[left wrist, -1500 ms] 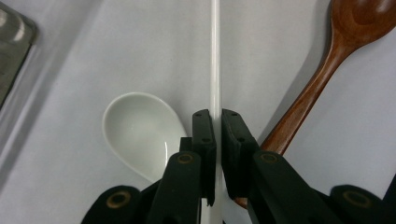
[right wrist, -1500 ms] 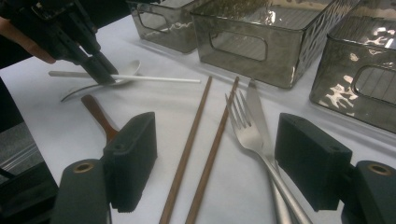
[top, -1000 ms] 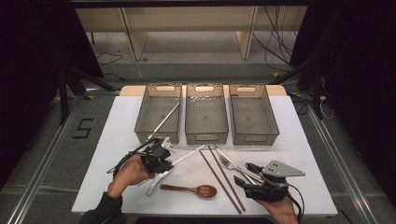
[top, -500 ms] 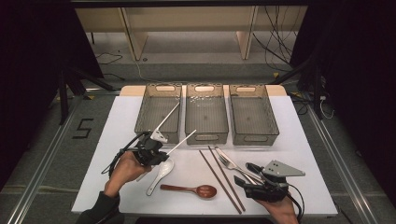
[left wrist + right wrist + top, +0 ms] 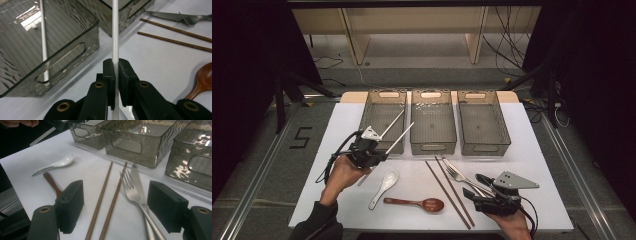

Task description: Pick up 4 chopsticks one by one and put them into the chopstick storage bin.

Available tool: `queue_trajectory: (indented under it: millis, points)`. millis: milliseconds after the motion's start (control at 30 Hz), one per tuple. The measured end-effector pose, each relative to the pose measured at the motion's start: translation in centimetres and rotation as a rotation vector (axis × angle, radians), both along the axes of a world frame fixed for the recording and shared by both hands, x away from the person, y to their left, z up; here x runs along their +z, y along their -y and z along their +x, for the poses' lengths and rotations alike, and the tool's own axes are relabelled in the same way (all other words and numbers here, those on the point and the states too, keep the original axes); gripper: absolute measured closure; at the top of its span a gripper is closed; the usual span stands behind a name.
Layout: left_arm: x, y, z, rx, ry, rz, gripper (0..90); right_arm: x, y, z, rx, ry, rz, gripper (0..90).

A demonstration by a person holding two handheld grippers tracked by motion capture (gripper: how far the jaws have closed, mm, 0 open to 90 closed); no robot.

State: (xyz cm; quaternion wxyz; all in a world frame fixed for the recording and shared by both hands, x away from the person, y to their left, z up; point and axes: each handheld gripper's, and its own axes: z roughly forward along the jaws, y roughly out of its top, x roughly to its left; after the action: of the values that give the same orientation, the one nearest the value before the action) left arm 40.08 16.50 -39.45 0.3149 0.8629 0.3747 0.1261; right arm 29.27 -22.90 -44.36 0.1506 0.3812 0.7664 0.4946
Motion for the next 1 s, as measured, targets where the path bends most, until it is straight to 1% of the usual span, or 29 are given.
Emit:
queue_trajectory:
  millis: [167, 300, 367, 400, 533, 567, 633, 767, 833, 967, 1000]
  points:
    - [0.7, -0.9, 0.9, 0.038, 0.011, -0.039, 84.5, 0.0, 0.0, 0.0, -0.001, 0.000, -0.001, 30.3]
    - [1.3, -1.2, 1.6, 0.056, 0.026, -0.041, 84.5, 0.0, 0.0, 0.0, 0.000, 0.000, -0.001, 30.3]
    - [1.6, -1.3, 1.9, 0.059, 0.034, -0.035, 84.5, 0.0, 0.0, 0.1, -0.001, 0.000, -0.001, 30.3]
    - [1.8, -1.3, 2.0, 0.060, 0.039, -0.040, 84.5, 0.0, 0.0, 0.1, -0.001, 0.000, -0.001, 30.3]
    - [2.3, -1.2, 2.6, 0.070, 0.050, -0.038, 84.5, -0.1, -0.1, 0.0, 0.003, 0.001, -0.003, 30.3]
    - [2.6, -1.1, 3.0, 0.075, 0.056, -0.045, 84.5, -0.1, -0.1, 0.1, 0.003, -0.002, -0.001, 30.3]
    - [2.7, -1.1, 3.2, 0.078, 0.057, -0.053, 84.5, 0.0, -0.1, 0.0, 0.003, 0.003, -0.005, 30.3]
    - [3.2, -0.8, 4.2, 0.091, 0.067, -0.049, 84.5, 0.0, 0.0, 0.0, 0.001, 0.000, 0.003, 30.3]
    - [3.4, -0.8, 4.4, 0.092, 0.070, -0.046, 84.5, 0.0, 0.0, -0.1, 0.003, 0.002, 0.001, 30.3]
    - [4.0, -0.7, 5.1, 0.098, 0.086, -0.043, 84.5, 0.0, 0.0, 0.0, 0.003, 0.000, 0.001, 30.3]
    - [4.1, -0.6, 5.4, 0.104, 0.093, -0.049, 84.5, 0.0, 0.0, 0.0, 0.003, 0.002, 0.001, 30.3]
